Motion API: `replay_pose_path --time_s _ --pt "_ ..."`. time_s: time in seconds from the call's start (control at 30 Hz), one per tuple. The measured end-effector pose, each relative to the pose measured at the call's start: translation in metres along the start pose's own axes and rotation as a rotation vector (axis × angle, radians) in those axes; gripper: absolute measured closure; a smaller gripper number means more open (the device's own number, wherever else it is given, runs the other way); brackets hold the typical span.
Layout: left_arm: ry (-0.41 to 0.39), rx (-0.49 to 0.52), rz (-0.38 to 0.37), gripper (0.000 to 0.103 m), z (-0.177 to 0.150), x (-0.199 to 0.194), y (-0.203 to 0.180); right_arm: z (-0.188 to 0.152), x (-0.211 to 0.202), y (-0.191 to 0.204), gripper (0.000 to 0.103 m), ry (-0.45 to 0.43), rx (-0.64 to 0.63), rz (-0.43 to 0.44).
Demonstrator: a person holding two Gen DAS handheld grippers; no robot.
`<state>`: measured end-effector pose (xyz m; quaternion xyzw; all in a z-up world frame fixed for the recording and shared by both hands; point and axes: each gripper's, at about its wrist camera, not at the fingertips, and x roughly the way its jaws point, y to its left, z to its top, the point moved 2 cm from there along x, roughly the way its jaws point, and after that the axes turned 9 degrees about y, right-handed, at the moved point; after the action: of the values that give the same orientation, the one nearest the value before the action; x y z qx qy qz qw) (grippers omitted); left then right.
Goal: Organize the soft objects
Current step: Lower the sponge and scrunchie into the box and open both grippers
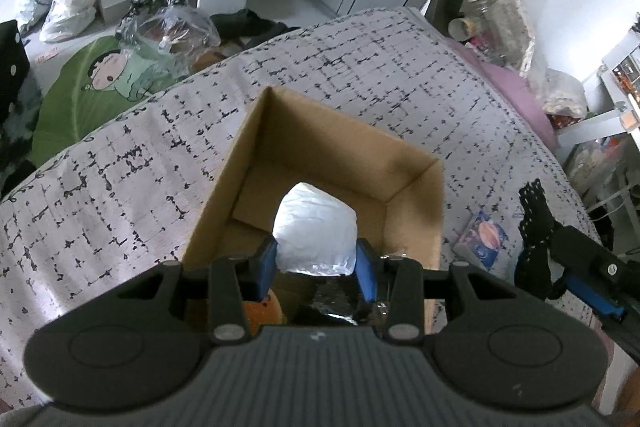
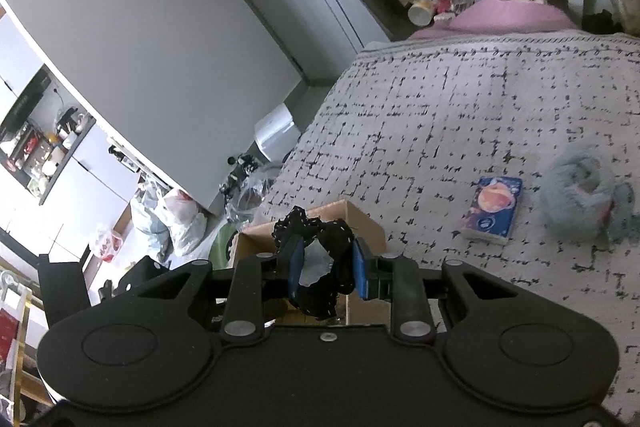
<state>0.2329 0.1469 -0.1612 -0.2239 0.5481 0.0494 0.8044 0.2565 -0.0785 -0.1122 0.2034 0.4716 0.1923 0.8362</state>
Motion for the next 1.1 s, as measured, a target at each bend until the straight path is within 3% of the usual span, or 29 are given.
replay_pose_path --time_s 0.27,0.6,0.73,0.97,1.1 --pt "0.002 0.019 0.023 0.049 0.009 -0.005 0.005 0.000 0.032 0.010 0.077 0.047 0.008 0.012" --pt "-0.058 -0.038 0.032 0.044 0.024 -0.031 0.022 0.000 0.059 0.019 0.076 0.082 0.061 0.077" --pt "-0.070 -0.046 0.047 0.043 0.026 -0.039 0.026 0.000 0.064 0.025 0.056 0.124 0.072 0.112" --pt "-0.079 -0.031 0.069 0.024 0.023 -0.046 0.017 0.002 0.043 0.010 0.048 0.098 0.096 0.089" --pt "-0.082 -0.010 0.081 0.020 0.016 -0.050 0.005 0.000 0.023 -0.006 0.040 0.078 0.091 0.061"
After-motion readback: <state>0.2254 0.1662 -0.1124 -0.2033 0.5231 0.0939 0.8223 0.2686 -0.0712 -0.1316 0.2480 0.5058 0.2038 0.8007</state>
